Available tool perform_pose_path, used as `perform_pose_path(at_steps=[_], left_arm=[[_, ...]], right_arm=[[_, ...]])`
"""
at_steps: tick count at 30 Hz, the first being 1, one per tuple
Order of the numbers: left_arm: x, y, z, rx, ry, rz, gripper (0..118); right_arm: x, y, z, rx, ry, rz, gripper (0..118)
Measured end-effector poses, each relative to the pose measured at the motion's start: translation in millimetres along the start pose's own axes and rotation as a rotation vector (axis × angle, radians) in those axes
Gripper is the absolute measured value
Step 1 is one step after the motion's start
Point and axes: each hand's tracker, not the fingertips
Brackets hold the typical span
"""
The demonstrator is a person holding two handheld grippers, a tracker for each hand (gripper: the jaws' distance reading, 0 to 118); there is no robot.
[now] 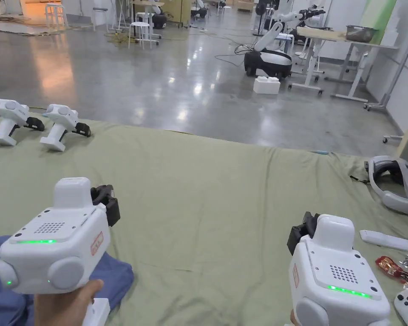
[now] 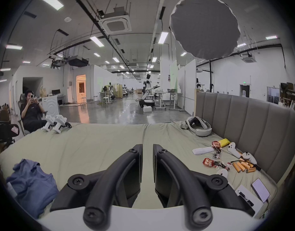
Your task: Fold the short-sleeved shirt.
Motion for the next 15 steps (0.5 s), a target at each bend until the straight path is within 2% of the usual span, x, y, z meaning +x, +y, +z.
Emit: perform_pose_path(at_steps=[6, 13, 15], left_arm=[[-65, -1, 4, -0.186, 0.04, 0.015, 10], [-160, -21, 7, -0.478, 0.088, -0.054, 10], [-173, -31, 11, -0.571, 0.114, -0.078, 14]], right_arm=[[-12, -5, 0, -0.029, 0.044, 0.036, 16], [-28, -25, -2, -0.068, 0.08, 0.062, 16], [-33, -34, -3, -0.091, 0.085, 0.065, 16]])
